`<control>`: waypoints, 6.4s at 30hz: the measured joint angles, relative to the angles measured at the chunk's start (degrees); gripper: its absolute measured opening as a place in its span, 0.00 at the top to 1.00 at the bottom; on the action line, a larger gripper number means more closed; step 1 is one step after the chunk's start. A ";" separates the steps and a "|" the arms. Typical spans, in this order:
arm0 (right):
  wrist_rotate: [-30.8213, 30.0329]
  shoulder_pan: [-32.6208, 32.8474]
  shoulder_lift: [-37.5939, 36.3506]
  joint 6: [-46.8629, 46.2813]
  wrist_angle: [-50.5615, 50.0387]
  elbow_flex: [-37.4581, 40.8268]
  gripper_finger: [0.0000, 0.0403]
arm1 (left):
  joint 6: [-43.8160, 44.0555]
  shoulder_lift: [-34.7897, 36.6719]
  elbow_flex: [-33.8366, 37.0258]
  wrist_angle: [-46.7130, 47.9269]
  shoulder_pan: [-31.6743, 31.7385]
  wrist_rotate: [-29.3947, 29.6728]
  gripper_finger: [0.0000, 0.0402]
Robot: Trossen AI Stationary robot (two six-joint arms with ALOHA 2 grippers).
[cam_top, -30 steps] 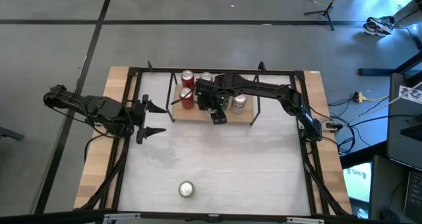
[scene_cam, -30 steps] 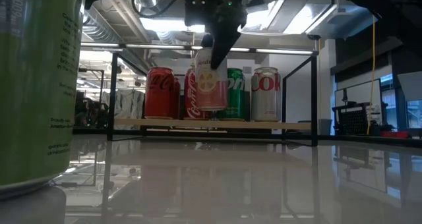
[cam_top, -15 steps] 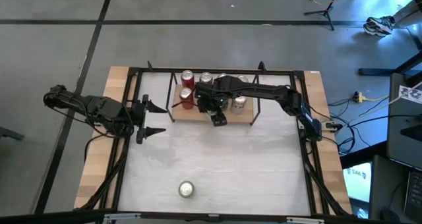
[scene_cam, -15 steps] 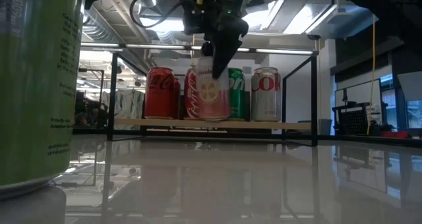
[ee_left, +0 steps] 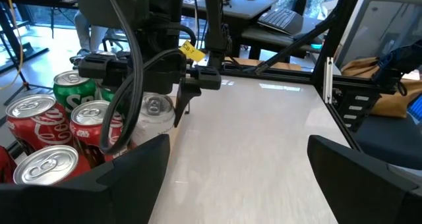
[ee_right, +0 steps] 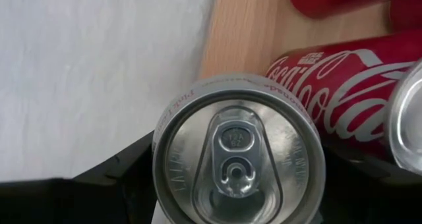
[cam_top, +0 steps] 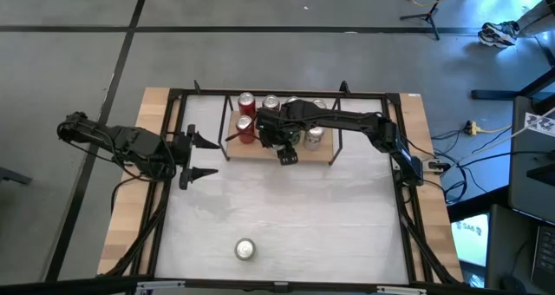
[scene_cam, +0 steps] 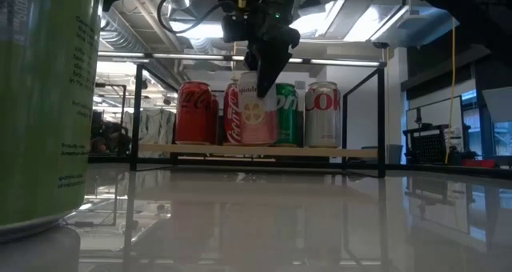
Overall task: Place canned beverage on shelf
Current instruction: Put the pink soda can on the shelf, then put the light green soda can on the shelf
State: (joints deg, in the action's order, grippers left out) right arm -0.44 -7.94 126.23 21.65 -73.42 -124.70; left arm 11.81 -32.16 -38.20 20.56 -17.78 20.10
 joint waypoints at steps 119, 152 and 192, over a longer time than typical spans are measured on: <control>-0.03 0.02 -0.07 -0.07 0.50 -0.04 0.19 | 3.06 -63.19 -0.02 -54.75 12.26 2.64 0.13; -2.99 0.09 -0.15 -0.08 -0.13 -0.11 0.01 | 3.04 -63.19 -0.02 -54.69 13.62 3.26 0.13; -2.10 2.79 -1.83 -3.21 -12.45 -10.14 0.01 | 2.60 -60.68 -0.02 -55.02 11.34 1.07 0.13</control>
State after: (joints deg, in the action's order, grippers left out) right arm -2.55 -5.15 124.41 18.44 -85.87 -134.85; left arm 14.41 -92.84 -38.22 -34.46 -6.44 21.17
